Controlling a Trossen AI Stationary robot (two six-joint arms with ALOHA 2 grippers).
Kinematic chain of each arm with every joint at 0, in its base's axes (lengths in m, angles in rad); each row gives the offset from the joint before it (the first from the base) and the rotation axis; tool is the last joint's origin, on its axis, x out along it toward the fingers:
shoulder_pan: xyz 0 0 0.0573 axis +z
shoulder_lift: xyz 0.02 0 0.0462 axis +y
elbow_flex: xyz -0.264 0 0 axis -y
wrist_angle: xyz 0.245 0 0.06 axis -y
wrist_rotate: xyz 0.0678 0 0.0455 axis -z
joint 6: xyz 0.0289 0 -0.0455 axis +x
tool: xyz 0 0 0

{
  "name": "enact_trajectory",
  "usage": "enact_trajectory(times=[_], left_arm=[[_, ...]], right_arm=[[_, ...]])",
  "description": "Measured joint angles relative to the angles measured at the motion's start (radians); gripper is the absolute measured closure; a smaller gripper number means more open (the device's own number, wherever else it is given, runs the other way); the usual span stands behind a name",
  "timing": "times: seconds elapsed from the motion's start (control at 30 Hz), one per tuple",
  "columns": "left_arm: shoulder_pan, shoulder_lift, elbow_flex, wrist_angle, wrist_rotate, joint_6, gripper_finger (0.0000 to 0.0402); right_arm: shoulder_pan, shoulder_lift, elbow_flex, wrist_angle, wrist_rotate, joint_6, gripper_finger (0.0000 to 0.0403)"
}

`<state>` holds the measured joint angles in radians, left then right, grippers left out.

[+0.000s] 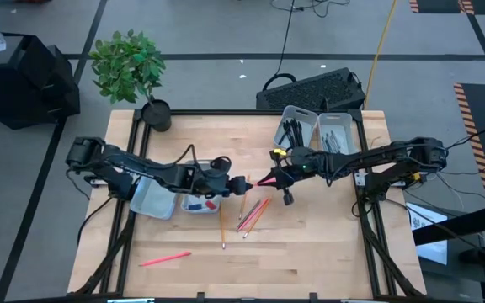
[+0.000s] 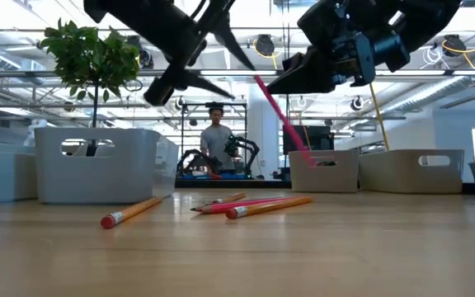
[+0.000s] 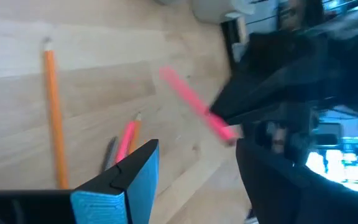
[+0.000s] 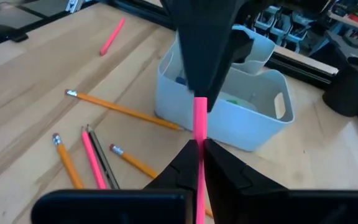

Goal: Sort crayons/erasers/pens/pencils in bins
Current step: Put the pink pencil into the bottom left gray bin

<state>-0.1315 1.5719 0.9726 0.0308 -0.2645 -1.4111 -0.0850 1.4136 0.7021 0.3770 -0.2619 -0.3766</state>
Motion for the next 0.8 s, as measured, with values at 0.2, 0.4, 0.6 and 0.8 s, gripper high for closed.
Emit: enact_trajectory(times=[0.2,0.4,0.6,0.8], left_arm=[[0.016,0.0,0.001,0.036,-0.007,0.02,0.0186],[0.022,0.0,0.001,-0.009,-0.007,0.042,0.0186],[0.014,0.0,0.001,-0.027,0.007,0.065,0.0186],[-0.001,0.0,0.001,-0.023,0.009,0.07,0.0186]], right_arm=[[-0.002,0.0,0.0,-0.016,0.0,-0.001,0.039],[-0.003,0.025,0.0,-0.036,0.0,0.036,0.039],[0.024,0.09,-0.029,-0.043,-0.025,0.027,0.0386],[0.014,0.179,-0.045,-0.053,-0.055,0.039,0.034]])
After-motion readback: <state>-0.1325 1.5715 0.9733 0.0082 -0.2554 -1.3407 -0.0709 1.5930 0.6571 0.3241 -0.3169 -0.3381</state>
